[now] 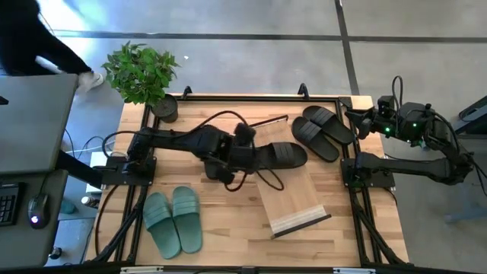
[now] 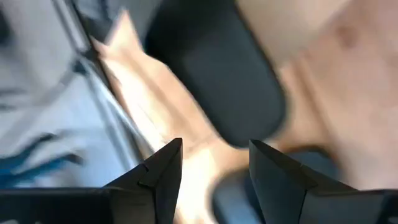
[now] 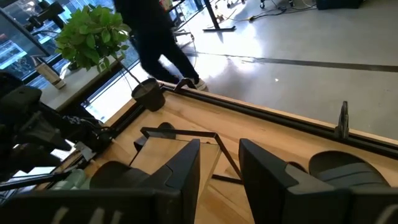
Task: Pick and place slides into the shelf
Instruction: Put the black slides on the shelf
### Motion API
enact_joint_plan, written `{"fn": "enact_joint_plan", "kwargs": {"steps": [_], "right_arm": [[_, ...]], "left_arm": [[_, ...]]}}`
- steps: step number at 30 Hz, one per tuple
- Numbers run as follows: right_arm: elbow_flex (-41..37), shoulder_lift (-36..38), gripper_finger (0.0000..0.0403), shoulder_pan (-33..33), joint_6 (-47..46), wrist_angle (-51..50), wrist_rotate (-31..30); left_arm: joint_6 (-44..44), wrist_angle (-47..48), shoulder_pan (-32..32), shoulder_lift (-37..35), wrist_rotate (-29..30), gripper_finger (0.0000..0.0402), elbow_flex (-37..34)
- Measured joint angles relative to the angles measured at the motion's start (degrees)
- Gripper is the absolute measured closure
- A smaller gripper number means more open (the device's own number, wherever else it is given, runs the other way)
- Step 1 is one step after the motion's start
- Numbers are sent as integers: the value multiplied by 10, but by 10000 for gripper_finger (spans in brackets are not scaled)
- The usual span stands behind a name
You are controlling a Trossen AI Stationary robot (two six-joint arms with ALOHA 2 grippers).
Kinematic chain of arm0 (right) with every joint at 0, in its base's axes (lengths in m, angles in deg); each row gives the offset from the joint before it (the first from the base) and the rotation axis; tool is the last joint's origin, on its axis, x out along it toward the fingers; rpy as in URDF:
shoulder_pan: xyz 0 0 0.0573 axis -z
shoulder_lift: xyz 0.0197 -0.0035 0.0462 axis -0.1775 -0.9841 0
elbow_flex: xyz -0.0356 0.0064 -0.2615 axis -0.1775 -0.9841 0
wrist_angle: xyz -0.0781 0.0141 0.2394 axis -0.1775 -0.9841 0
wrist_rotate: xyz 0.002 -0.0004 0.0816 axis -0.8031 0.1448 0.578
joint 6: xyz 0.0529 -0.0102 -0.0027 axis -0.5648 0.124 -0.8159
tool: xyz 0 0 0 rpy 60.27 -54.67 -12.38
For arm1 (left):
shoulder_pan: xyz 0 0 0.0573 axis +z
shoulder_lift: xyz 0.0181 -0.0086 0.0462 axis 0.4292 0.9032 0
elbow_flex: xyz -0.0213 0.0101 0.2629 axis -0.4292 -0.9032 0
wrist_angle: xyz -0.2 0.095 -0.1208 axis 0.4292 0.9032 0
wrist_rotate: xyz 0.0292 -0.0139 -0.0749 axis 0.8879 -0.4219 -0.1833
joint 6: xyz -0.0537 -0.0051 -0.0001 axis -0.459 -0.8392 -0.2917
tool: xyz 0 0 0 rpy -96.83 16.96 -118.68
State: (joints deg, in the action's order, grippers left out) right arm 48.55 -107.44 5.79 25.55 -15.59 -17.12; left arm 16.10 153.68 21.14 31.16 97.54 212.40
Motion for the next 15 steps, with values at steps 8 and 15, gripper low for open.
{"fn": "enact_joint_plan", "kwargs": {"steps": [8,15], "right_arm": [[0,0,299,0,0,0,0],[0,0,299,0,-1,0,17]], "left_arm": [[-281,9,9,-16,-92,234,11],[-349,10,13,-36,-86,234,-44]]}}
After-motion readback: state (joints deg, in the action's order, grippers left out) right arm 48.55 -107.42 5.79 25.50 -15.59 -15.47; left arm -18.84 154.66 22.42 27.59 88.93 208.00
